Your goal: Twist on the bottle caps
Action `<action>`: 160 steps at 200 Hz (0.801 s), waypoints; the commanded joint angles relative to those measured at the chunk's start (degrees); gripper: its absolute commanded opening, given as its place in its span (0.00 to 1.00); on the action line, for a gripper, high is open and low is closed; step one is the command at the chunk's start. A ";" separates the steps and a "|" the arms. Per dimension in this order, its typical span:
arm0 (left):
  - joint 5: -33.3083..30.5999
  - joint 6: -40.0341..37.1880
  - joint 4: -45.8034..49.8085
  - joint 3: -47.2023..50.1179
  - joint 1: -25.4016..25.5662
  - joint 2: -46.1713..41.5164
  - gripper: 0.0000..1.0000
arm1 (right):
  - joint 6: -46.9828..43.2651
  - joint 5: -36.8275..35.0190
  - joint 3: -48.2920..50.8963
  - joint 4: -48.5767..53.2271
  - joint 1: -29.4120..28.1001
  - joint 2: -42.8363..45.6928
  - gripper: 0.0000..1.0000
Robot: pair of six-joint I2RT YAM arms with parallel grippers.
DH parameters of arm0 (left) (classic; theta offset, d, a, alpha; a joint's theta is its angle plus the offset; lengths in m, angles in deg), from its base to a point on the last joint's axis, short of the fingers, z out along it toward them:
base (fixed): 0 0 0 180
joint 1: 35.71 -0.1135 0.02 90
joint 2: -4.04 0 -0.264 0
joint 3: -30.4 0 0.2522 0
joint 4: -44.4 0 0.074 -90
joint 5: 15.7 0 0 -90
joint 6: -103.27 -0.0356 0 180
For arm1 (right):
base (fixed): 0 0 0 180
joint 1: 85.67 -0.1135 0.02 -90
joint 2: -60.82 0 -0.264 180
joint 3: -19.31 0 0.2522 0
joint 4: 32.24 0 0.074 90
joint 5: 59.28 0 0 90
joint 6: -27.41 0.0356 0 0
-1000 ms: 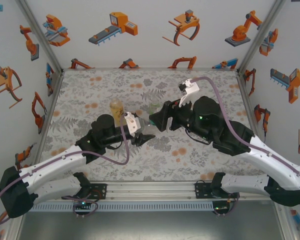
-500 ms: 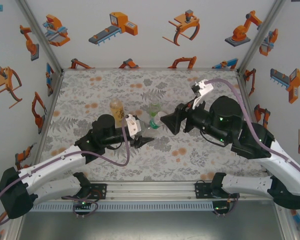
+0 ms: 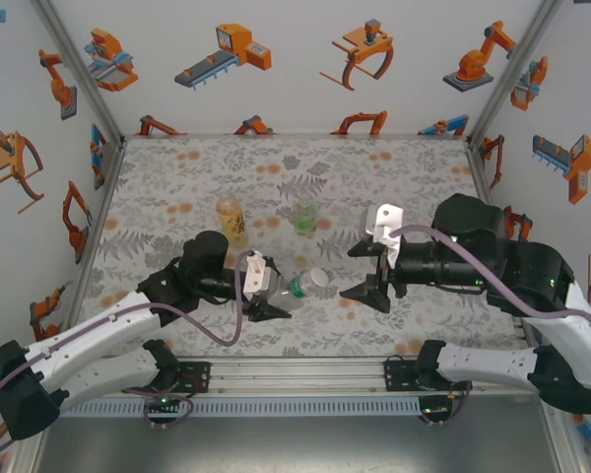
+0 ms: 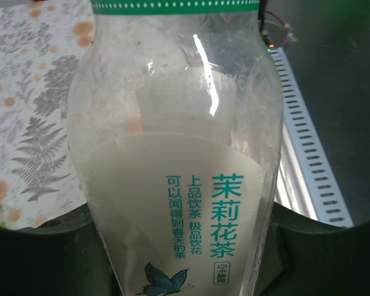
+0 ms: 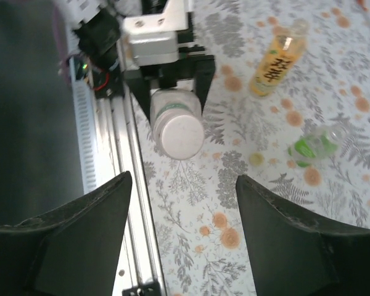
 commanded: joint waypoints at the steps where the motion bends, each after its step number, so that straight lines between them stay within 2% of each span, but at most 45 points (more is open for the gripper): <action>1: 6.18 -2.23 2.32 -1.39 -0.22 -1.21 0.00 | -4.74 9.57 0.85 0.21 -0.22 -2.88 0.69; 84: 8.53 -2.86 2.34 -1.42 -0.13 -1.32 0.00 | -2.58 16.09 1.92 -3.71 -0.16 -6.99 0.69; 160: 9.35 -2.61 2.25 -1.83 -0.04 -1.51 0.00 | -1.76 15.90 2.19 -4.11 -0.19 -7.72 0.64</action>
